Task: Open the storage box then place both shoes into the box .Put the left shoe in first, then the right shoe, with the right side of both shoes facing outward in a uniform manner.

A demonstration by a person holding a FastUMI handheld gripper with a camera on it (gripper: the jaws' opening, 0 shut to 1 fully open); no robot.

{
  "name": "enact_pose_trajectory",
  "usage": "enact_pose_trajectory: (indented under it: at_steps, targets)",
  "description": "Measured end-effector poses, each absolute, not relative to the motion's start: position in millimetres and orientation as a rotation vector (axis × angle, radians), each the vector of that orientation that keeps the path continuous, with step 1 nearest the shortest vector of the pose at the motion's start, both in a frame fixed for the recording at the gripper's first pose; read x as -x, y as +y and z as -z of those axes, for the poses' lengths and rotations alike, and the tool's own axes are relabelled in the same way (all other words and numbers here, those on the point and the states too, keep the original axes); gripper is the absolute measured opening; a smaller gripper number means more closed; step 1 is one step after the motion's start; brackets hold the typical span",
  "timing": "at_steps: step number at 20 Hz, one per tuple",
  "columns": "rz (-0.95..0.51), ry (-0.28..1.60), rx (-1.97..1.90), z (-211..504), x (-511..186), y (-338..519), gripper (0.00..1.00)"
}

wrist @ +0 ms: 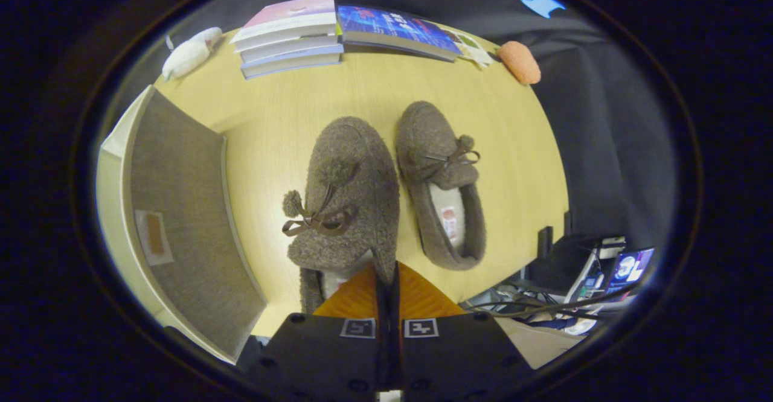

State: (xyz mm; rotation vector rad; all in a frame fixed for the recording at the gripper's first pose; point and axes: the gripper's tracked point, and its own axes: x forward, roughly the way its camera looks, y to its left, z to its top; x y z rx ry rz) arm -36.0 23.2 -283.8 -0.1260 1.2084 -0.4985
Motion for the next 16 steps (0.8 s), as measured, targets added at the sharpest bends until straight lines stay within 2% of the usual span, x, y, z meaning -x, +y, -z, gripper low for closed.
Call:
enact_pose_trajectory:
  at_steps: [7,11,16]
  targets:
    - [0.59,1.097,0.172,180.7,54.3,73.5,0.04]
    - [0.483,1.041,0.126,166.2,38.0,156.2,0.04]
    - [0.383,1.052,0.092,189.4,25.8,237.3,0.04]
